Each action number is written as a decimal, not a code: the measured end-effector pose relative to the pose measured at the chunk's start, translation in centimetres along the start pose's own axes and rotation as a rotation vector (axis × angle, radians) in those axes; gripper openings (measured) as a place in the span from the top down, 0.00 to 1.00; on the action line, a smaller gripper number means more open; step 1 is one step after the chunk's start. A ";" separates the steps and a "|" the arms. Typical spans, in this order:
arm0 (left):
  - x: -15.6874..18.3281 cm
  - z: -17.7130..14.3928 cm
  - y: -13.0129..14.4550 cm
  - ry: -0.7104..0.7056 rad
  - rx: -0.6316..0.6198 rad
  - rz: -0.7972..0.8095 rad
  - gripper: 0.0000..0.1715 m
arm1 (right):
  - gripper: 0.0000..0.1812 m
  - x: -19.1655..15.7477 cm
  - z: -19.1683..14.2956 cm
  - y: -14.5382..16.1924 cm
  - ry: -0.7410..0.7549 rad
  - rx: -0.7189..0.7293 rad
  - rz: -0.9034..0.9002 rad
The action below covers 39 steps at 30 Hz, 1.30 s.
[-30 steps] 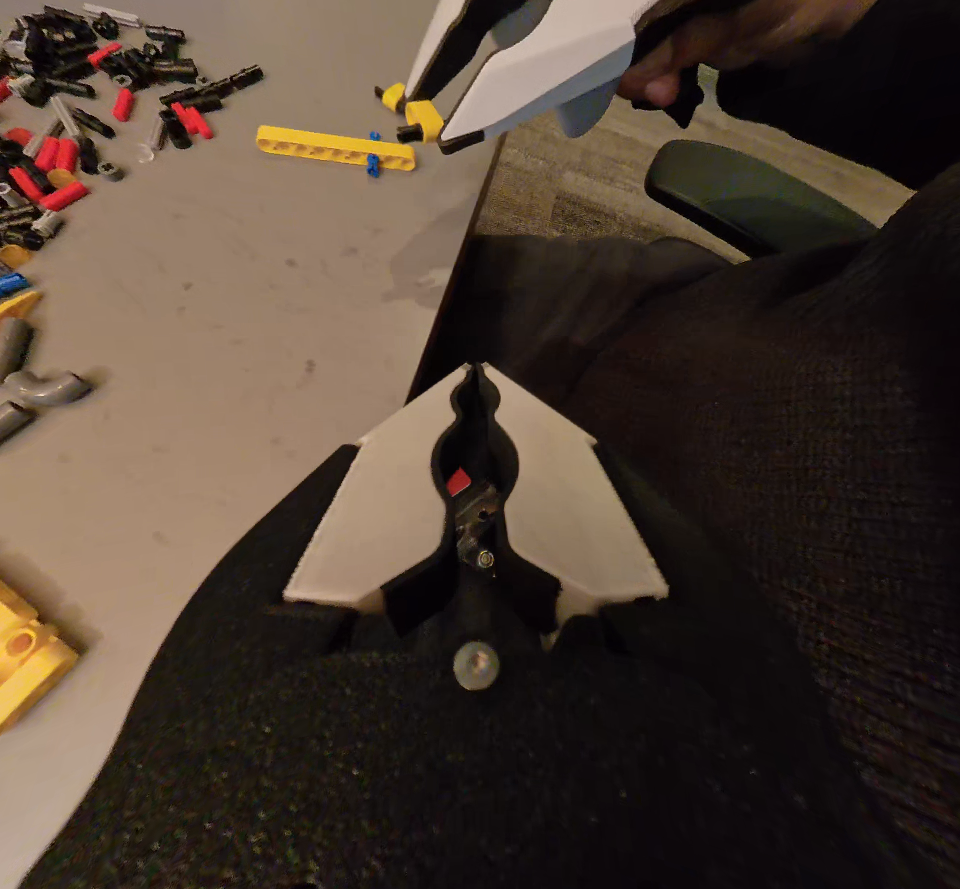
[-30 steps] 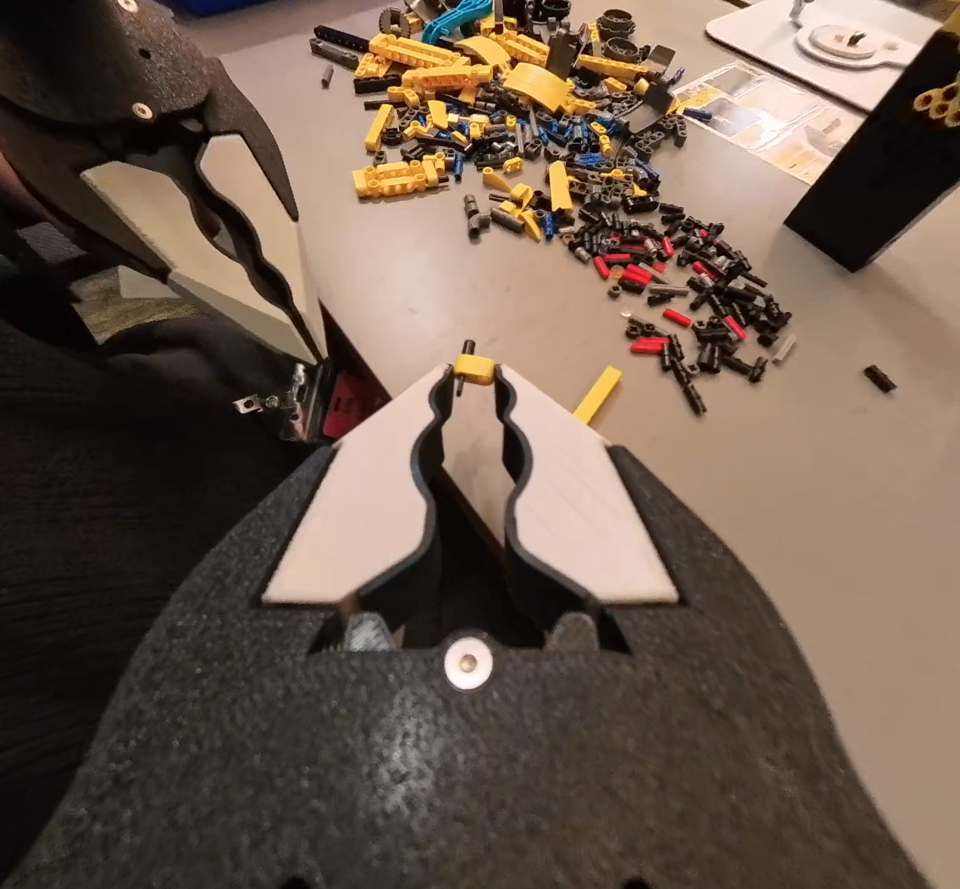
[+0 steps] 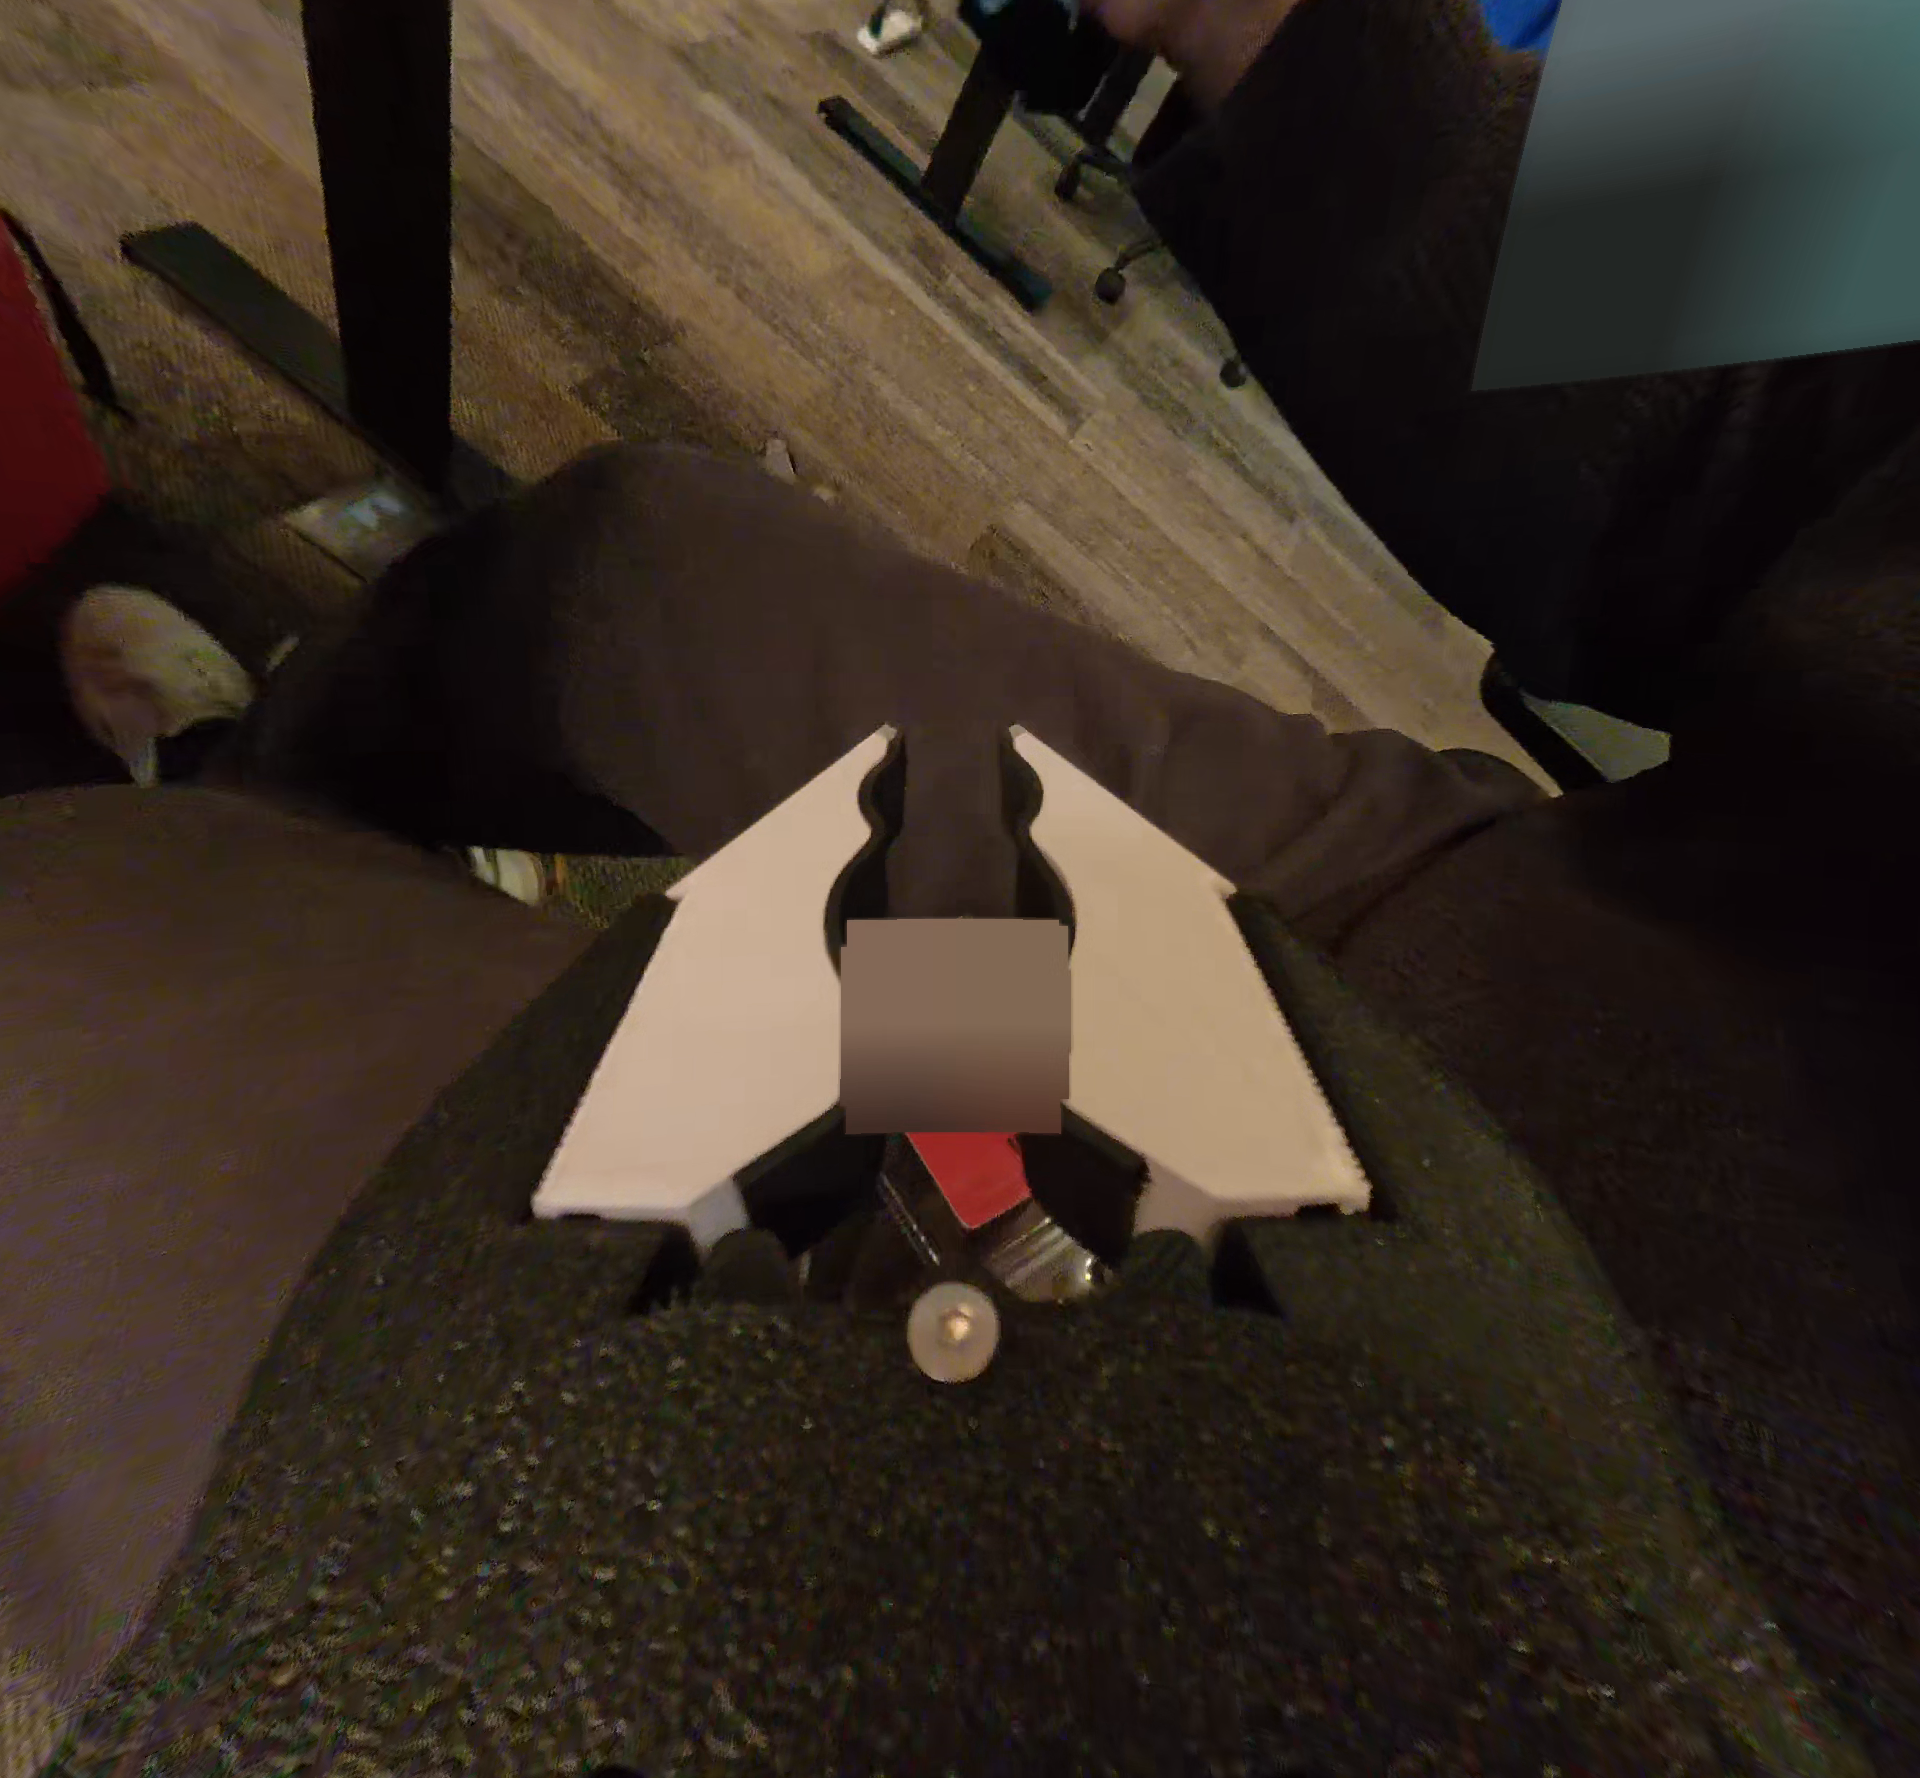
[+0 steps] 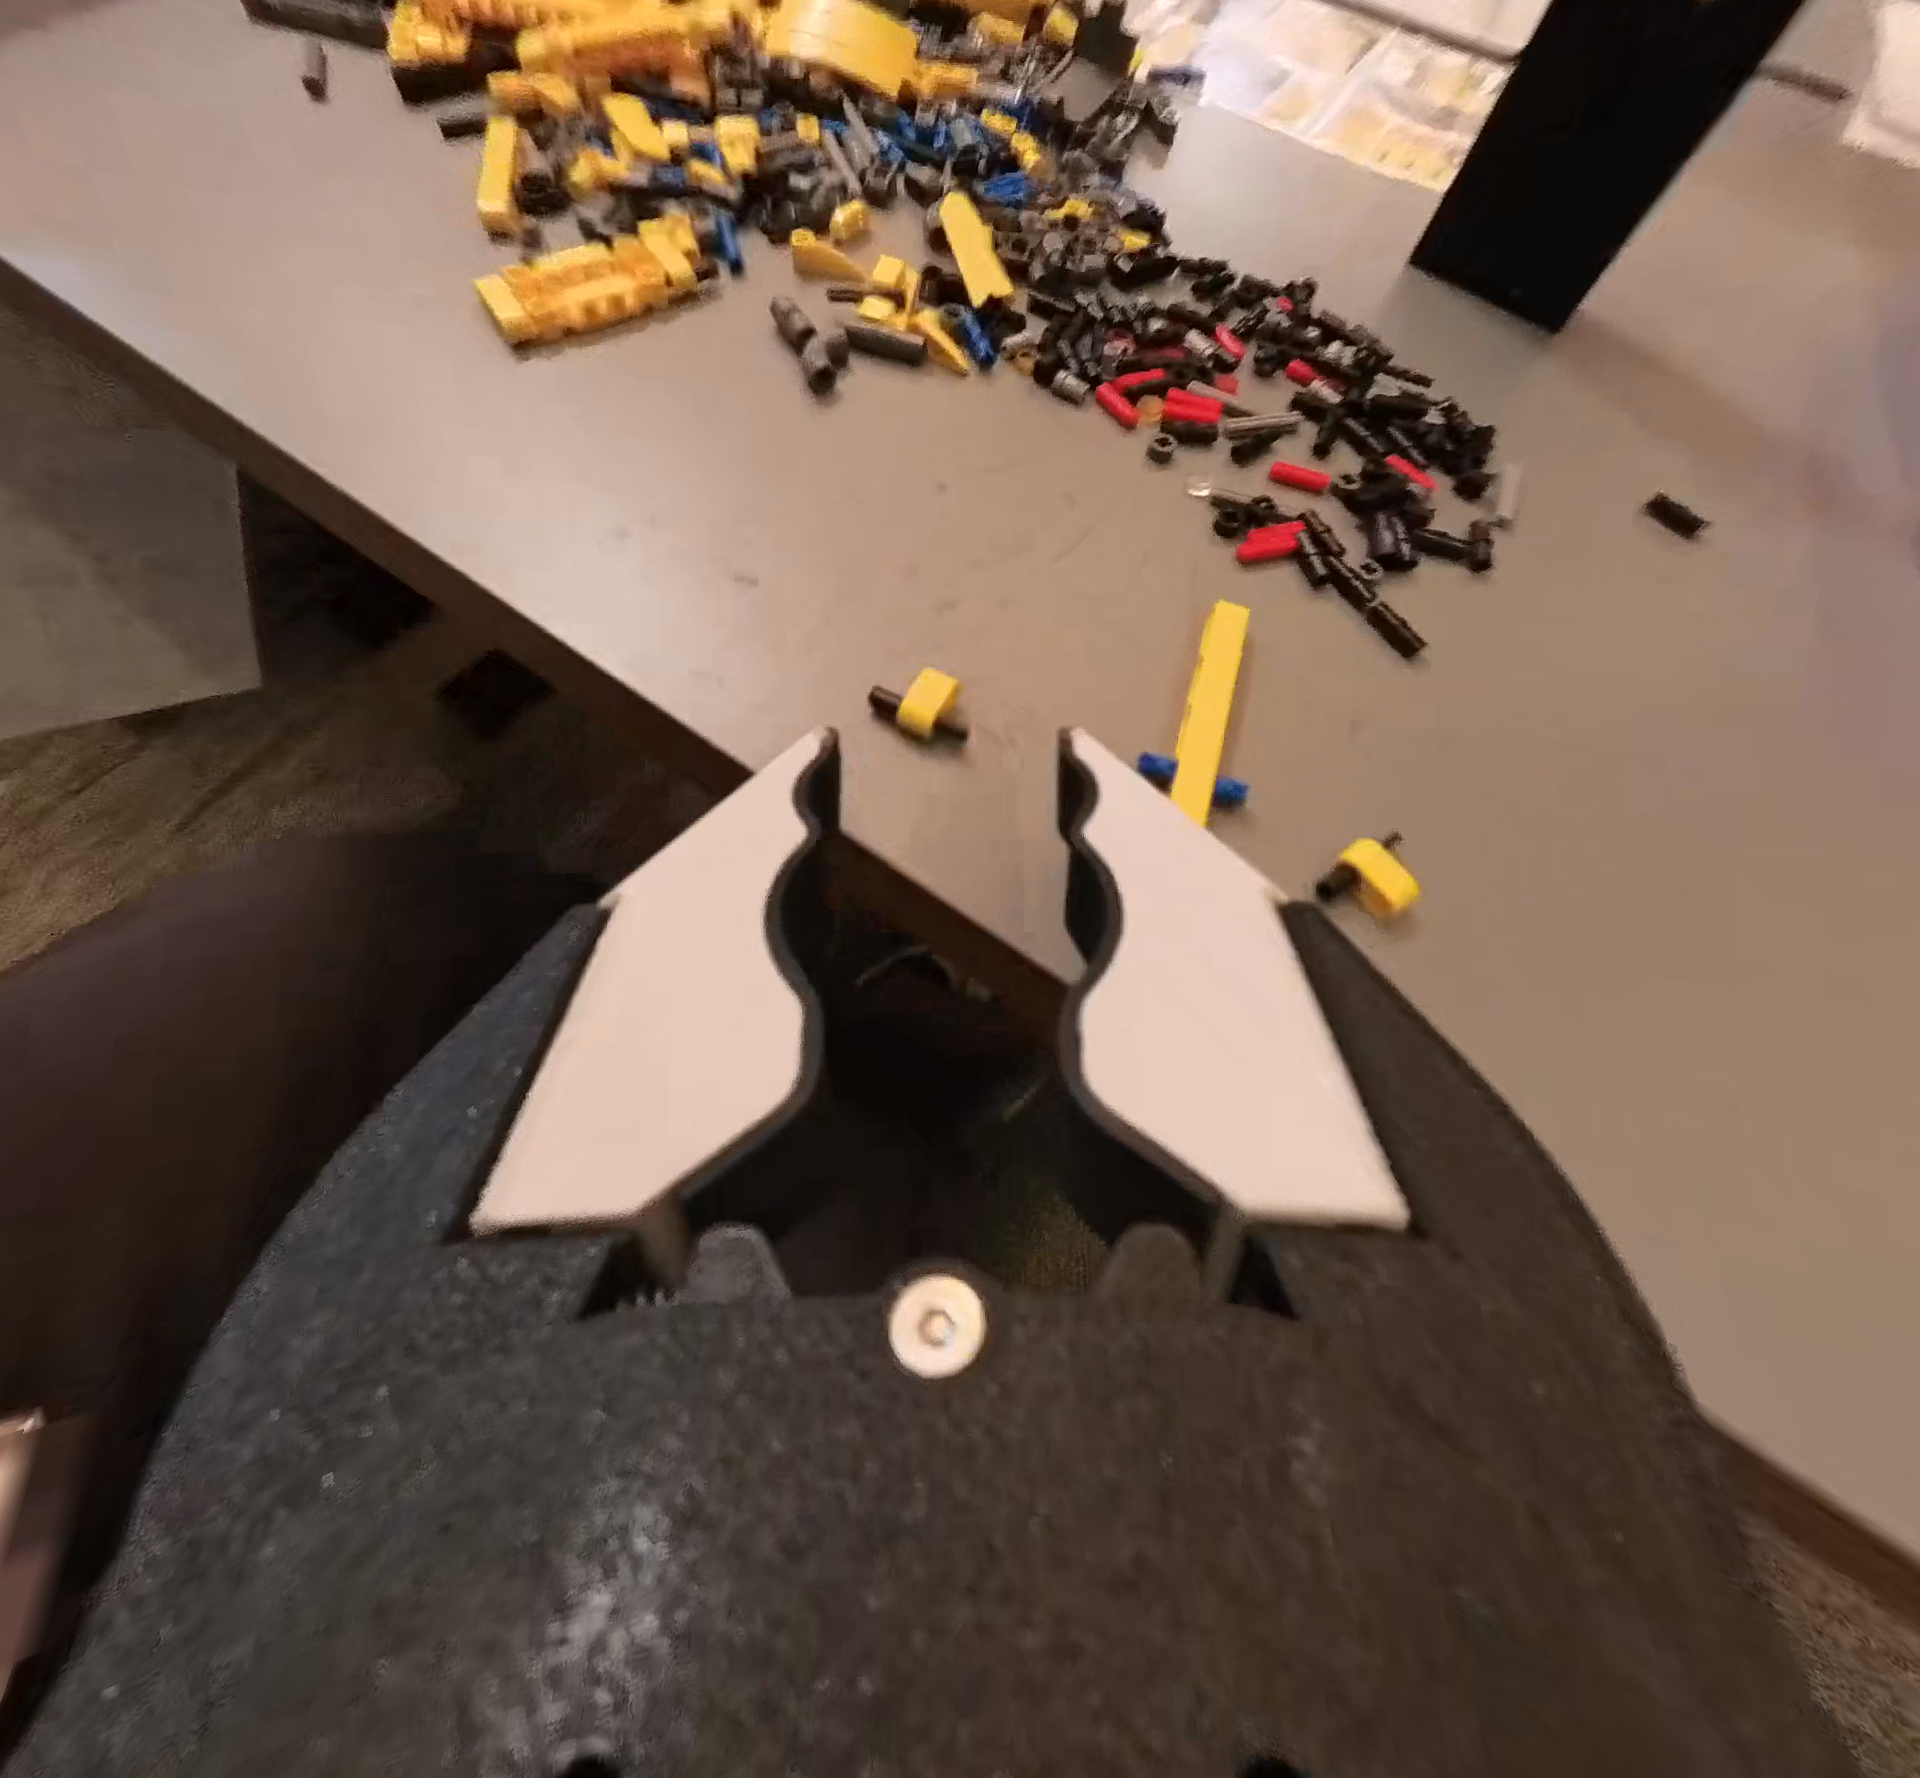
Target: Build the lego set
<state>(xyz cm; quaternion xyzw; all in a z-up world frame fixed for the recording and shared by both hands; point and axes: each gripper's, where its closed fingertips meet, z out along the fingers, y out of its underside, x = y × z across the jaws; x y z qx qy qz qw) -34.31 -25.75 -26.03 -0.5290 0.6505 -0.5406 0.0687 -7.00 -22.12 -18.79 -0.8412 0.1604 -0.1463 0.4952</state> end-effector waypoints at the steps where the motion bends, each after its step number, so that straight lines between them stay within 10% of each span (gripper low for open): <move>1: 0.4 -0.5 1.0 -0.009 -0.005 -0.008 0.90 | 0.75 -0.1 -1.4 0.0 0.016 0.046 0.021; 5: 1.5 -1.8 3.7 -0.064 -0.020 0.006 0.89 | 0.74 -0.4 -7.7 2.3 0.049 0.232 0.147; 9: 2.2 -1.8 5.2 -0.081 -0.008 0.000 0.89 | 0.77 0.5 -9.0 12.8 0.087 0.165 0.229; 17: 0.6 3.2 3.6 0.001 0.022 -0.127 0.89 | 0.83 2.0 -0.2 46.8 0.057 -0.406 0.363; 22: -1.2 6.4 2.2 -0.023 -0.025 -0.187 0.88 | 0.77 1.0 10.1 60.5 0.087 -0.542 0.416; 29: -4.5 9.8 2.2 -0.094 -0.141 -0.242 0.88 | 0.70 -0.4 21.2 68.3 0.104 -0.630 0.503; 39: -5.1 12.5 3.7 -0.086 -0.208 -0.275 0.87 | 0.70 -3.3 23.0 71.5 0.044 -0.676 0.313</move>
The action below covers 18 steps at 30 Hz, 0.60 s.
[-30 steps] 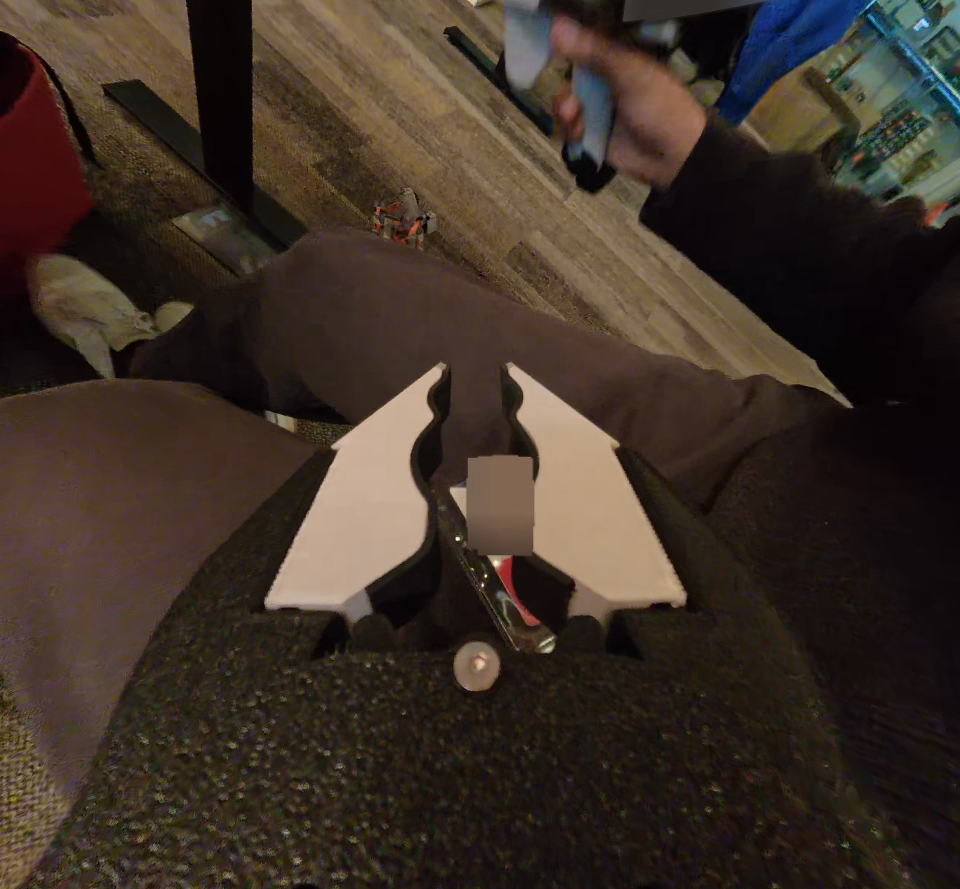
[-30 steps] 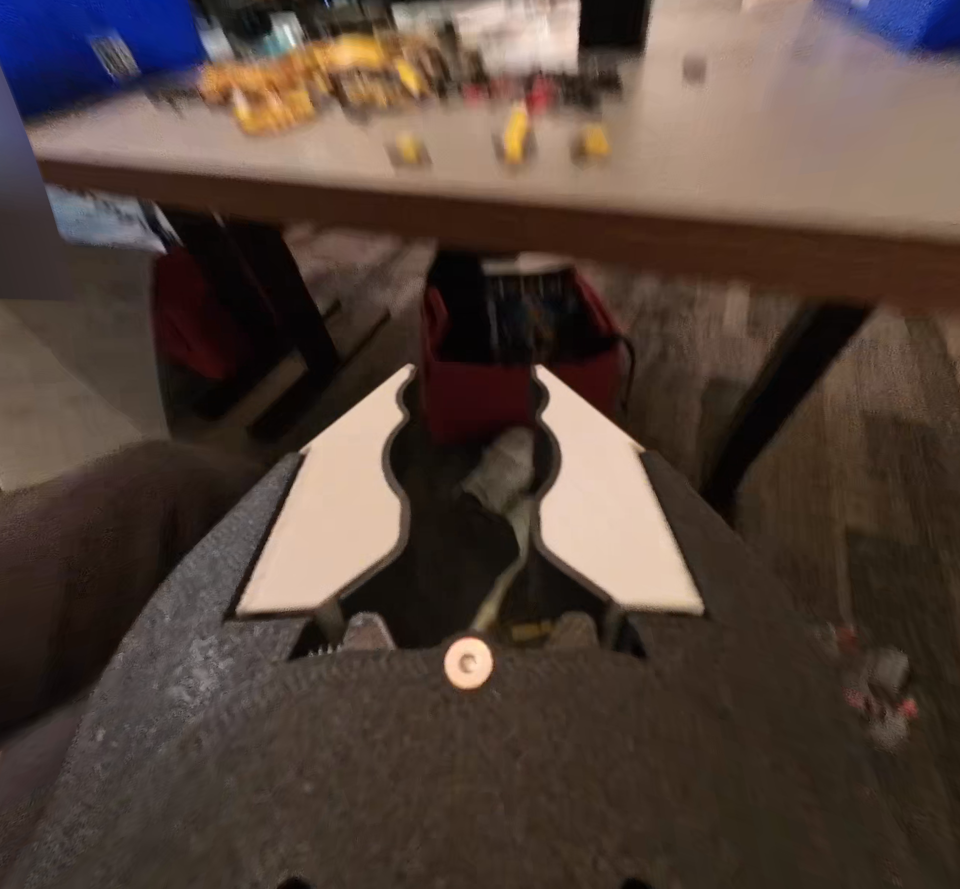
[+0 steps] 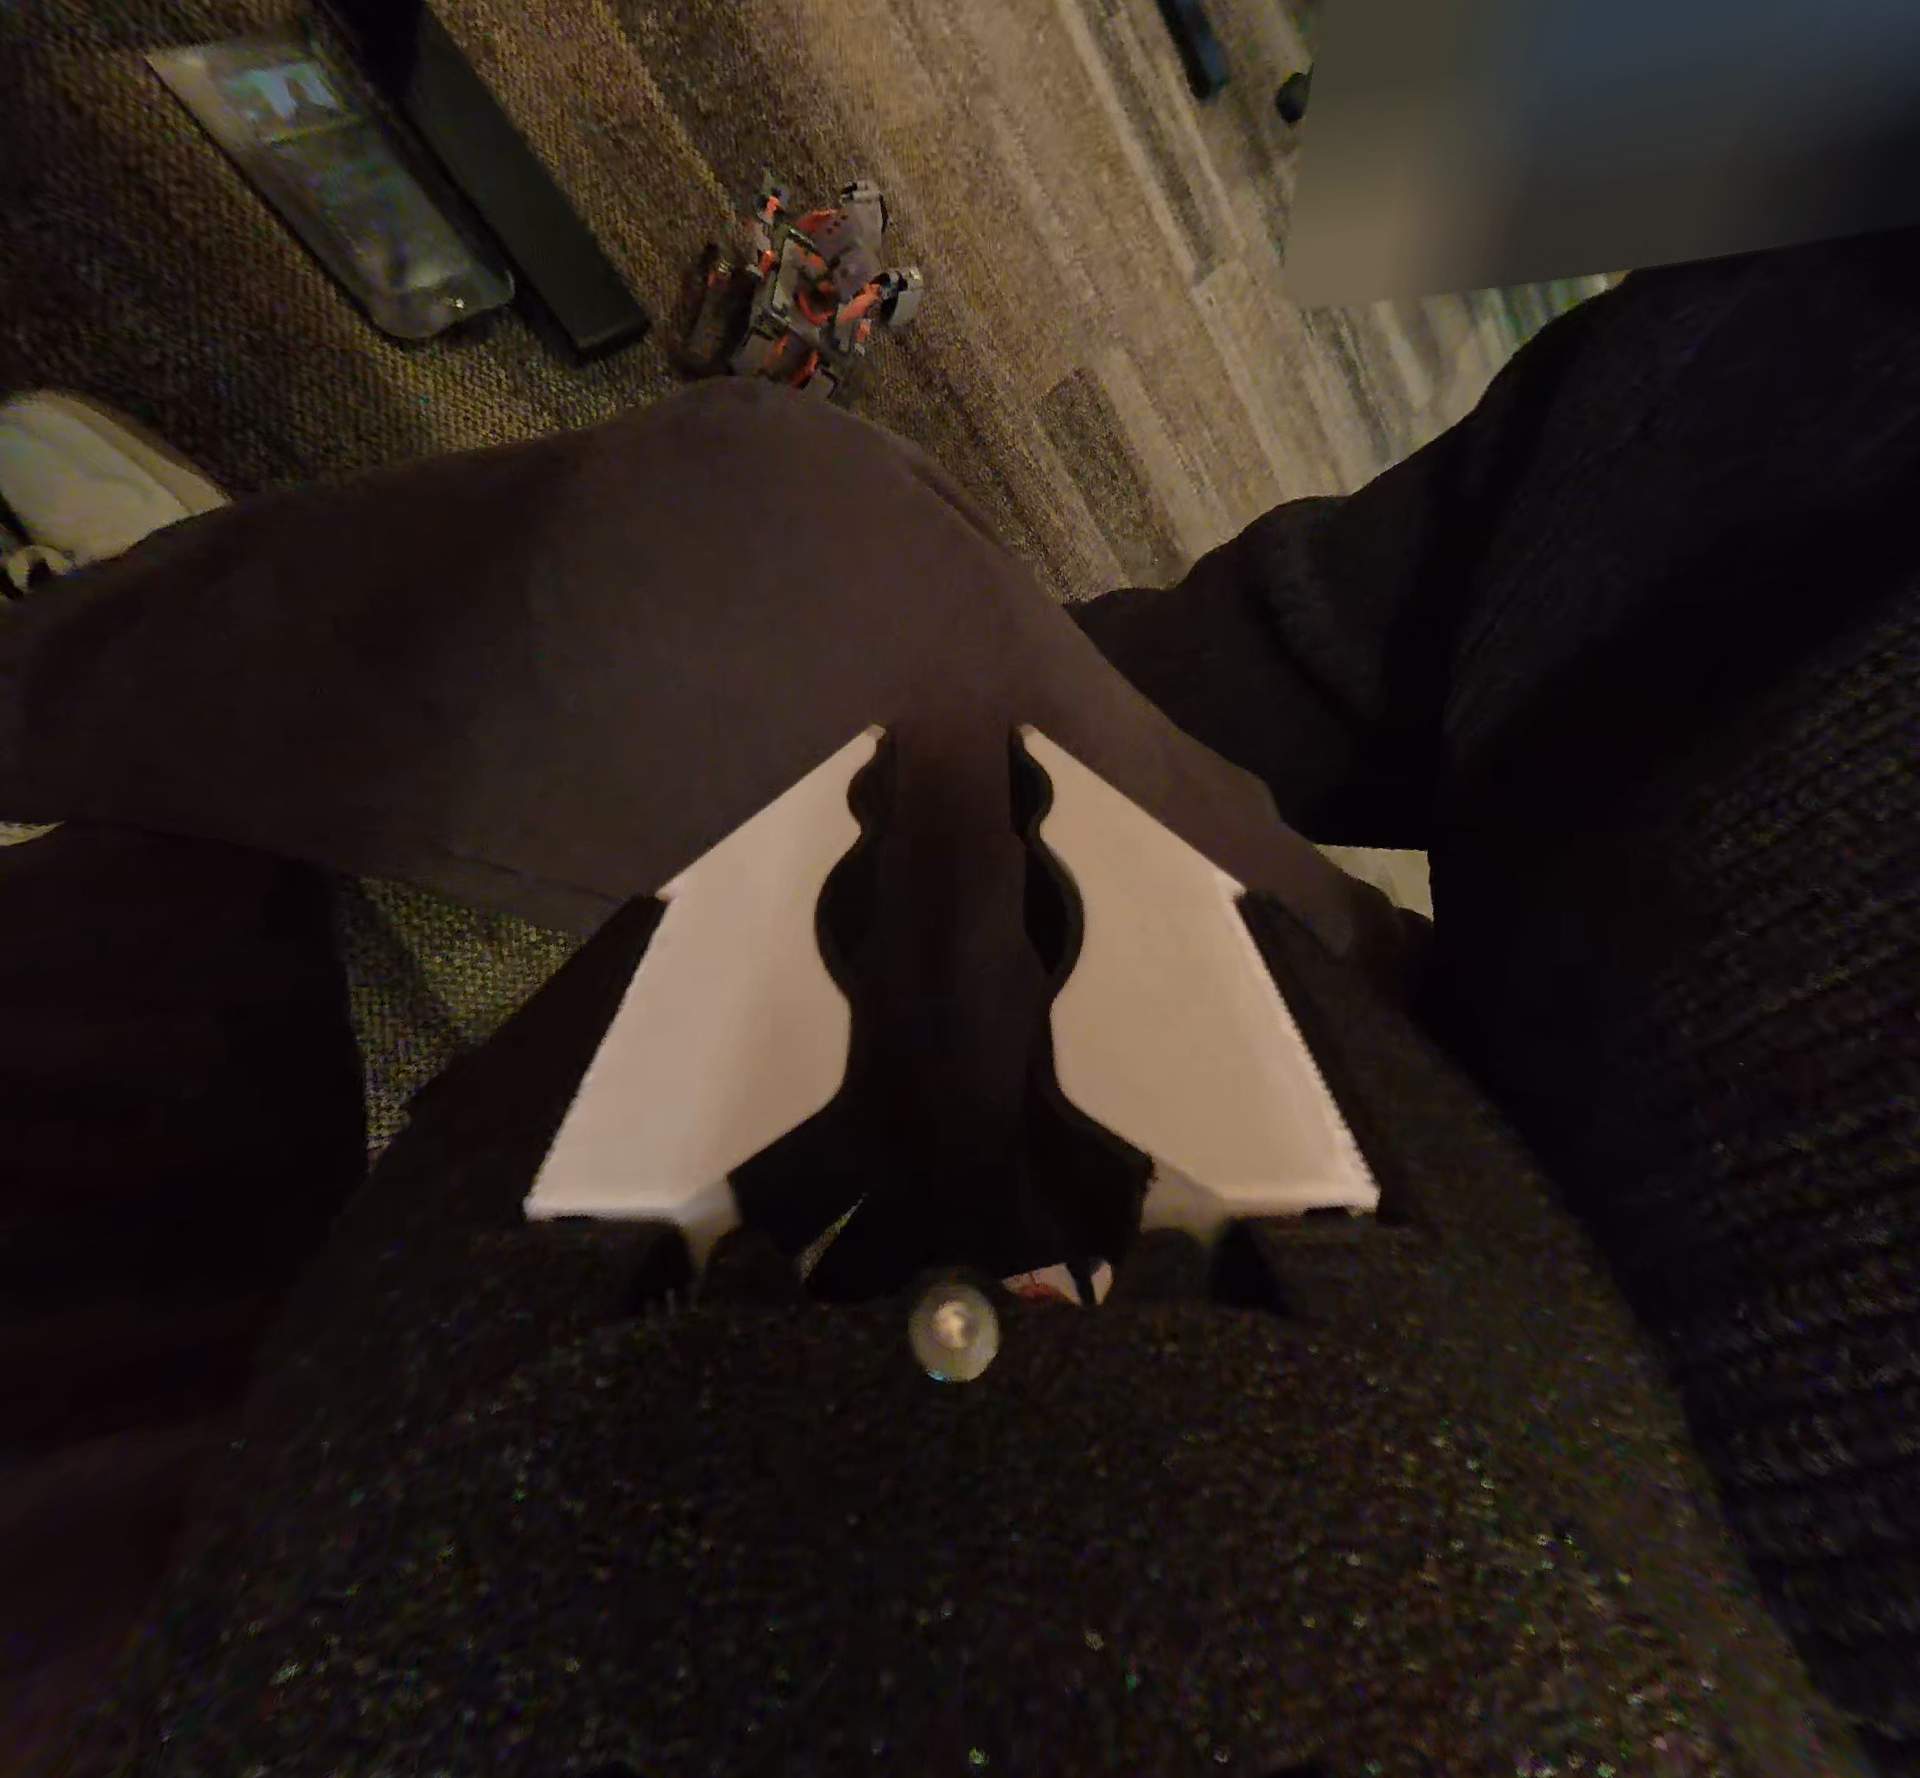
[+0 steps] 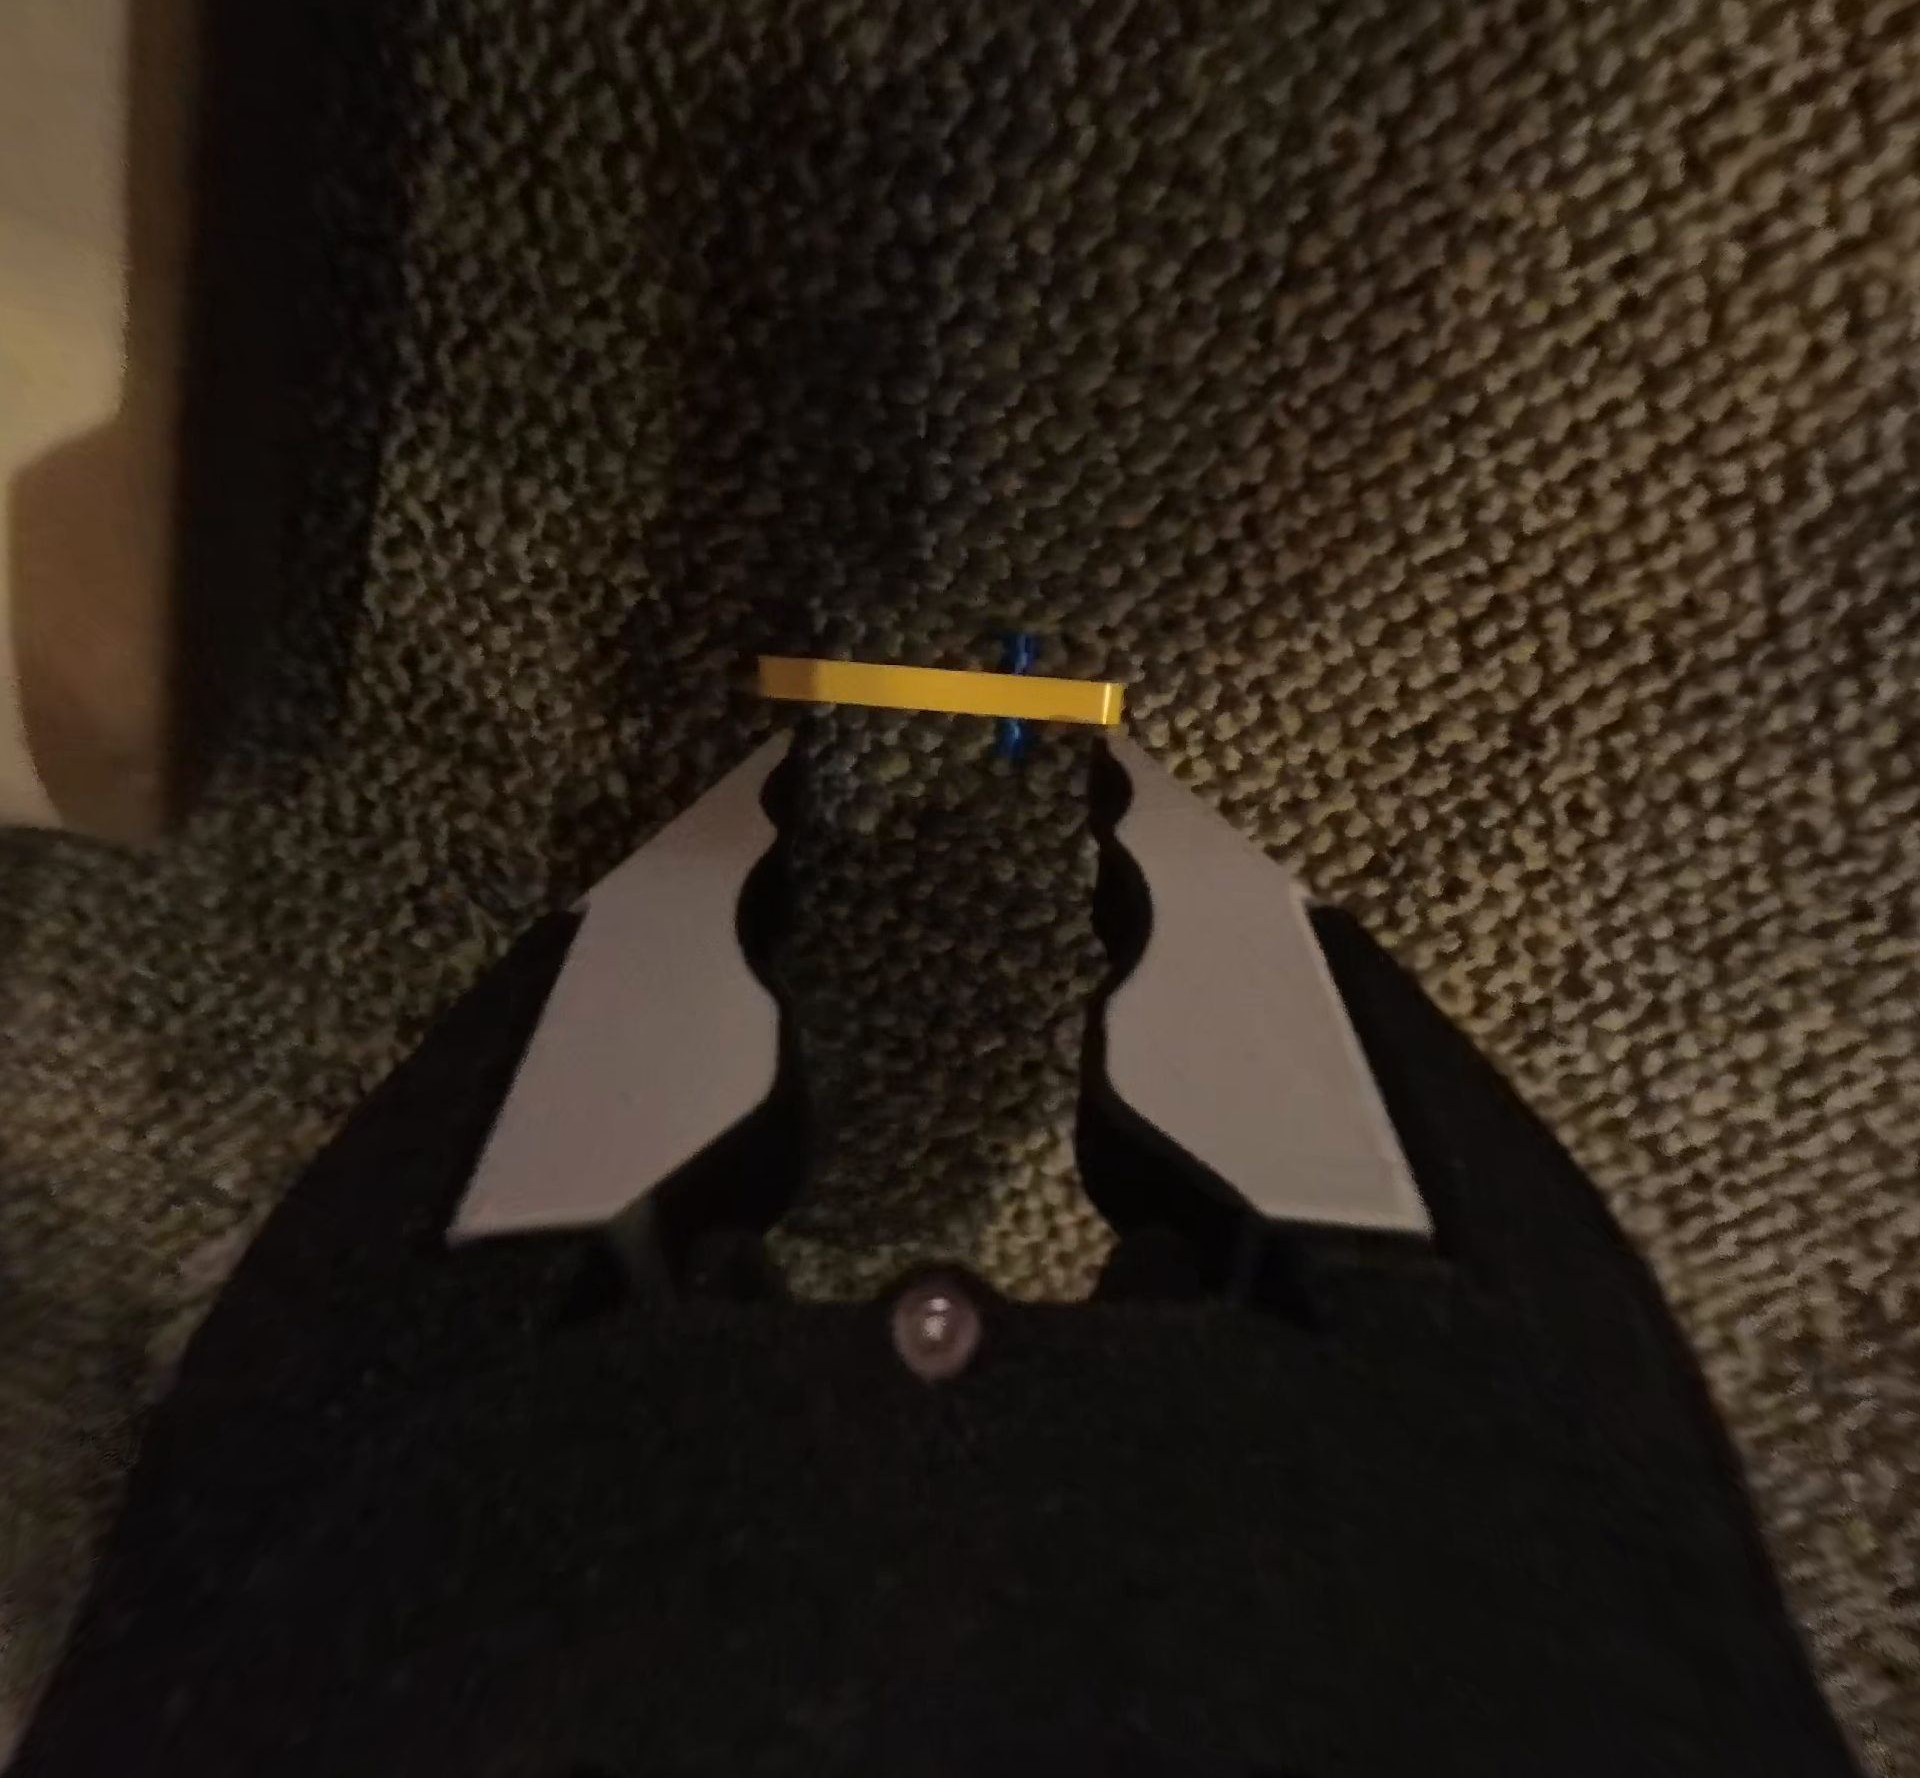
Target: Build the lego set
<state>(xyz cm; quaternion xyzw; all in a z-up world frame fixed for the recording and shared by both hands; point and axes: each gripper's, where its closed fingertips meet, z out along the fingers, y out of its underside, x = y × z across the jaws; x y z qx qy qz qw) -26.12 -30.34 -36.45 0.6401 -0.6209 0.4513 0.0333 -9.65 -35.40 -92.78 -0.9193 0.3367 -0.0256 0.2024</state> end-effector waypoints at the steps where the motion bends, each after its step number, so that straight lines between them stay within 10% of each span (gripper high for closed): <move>1: 0.0 0.0 0.2 -0.004 -0.005 0.006 0.87 | 0.70 -0.3 -0.2 -0.3 -0.014 0.012 -0.066; 12: -0.8 -0.6 0.5 0.006 0.024 -0.024 0.87 | 0.94 -2.1 0.9 -1.1 -0.112 -0.188 -0.799; 18: 1.5 -2.7 -1.1 0.028 0.106 0.003 0.87 | 1.00 -2.6 -6.3 -6.3 -0.251 -0.042 -0.282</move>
